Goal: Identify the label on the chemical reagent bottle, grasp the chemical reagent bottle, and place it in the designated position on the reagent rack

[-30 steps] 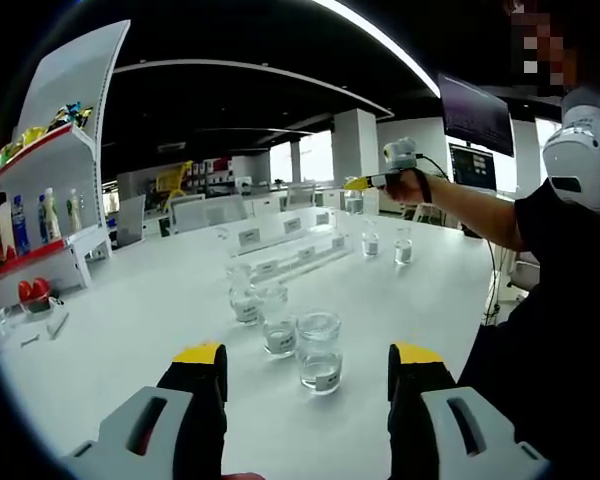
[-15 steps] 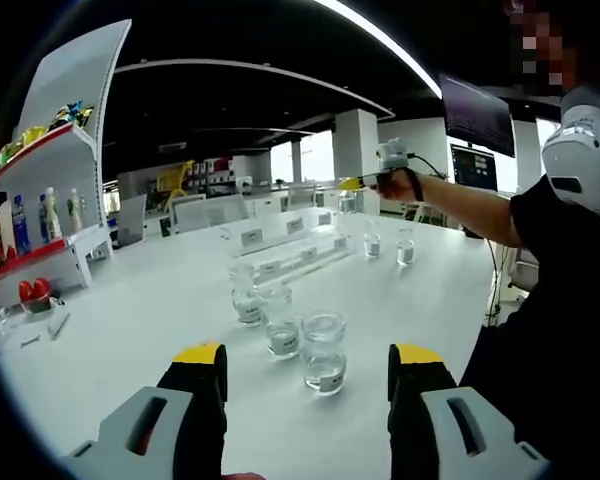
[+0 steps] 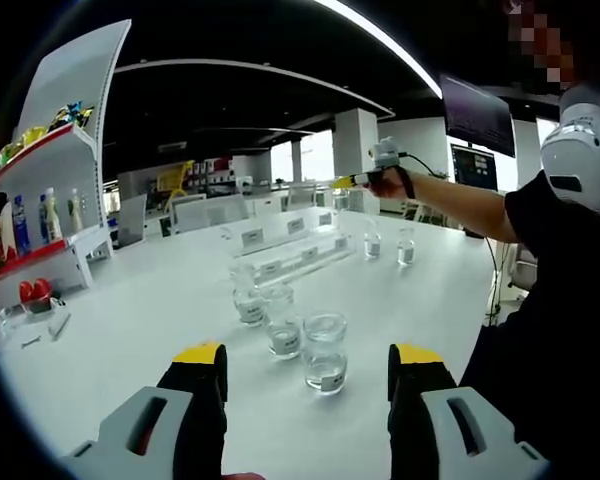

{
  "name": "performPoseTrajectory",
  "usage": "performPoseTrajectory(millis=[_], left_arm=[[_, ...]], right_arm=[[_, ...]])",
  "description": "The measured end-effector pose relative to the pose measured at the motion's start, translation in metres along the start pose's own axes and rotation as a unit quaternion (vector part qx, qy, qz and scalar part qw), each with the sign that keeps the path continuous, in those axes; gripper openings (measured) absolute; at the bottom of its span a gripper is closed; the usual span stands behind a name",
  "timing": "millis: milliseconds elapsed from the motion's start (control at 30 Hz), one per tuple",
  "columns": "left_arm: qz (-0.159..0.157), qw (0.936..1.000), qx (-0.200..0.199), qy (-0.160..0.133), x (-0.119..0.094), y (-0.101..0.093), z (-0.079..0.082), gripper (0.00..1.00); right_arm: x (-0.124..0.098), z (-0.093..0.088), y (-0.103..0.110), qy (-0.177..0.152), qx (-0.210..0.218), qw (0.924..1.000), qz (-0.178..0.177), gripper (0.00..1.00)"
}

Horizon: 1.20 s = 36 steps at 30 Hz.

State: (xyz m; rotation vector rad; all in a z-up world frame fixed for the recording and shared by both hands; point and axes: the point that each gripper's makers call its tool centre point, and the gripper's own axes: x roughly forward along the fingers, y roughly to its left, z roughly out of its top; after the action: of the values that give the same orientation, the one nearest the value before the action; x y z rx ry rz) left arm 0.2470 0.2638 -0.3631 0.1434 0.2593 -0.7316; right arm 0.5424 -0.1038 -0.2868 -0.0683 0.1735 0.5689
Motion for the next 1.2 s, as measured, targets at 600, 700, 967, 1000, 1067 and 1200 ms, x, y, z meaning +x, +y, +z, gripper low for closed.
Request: performPoseTrajectory(millis=[600, 700, 967, 1000, 1067, 1200], left_arm=[[0.006, 0.9999, -0.008, 0.003, -0.003, 0.004, -0.005, 0.65], [0.008, 0.9999, -0.009, 0.003, -0.004, 0.005, -0.005, 0.65], [0.010, 0.9999, -0.012, 0.005, -0.004, 0.006, -0.008, 0.65], [0.011, 0.9999, -0.012, 0.005, -0.004, 0.006, -0.008, 0.65], [0.012, 0.9998, -0.012, 0.005, -0.005, 0.007, -0.008, 0.65], [0.013, 0.9998, -0.013, 0.006, -0.006, 0.008, -0.009, 0.65]], right_arm=[[0.022, 0.006, -0.024, 0.001, 0.007, 0.9999, -0.015, 0.24], [0.025, 0.006, -0.028, 0.001, 0.013, 0.9997, -0.020, 0.24], [0.033, 0.009, -0.029, 0.002, 0.011, 0.9997, -0.021, 0.24], [0.035, 0.009, -0.030, 0.002, 0.012, 0.9997, -0.021, 0.24], [0.038, 0.010, -0.032, 0.004, 0.010, 0.9997, -0.022, 0.24], [0.042, 0.012, -0.035, 0.003, 0.009, 0.9997, -0.023, 0.24]])
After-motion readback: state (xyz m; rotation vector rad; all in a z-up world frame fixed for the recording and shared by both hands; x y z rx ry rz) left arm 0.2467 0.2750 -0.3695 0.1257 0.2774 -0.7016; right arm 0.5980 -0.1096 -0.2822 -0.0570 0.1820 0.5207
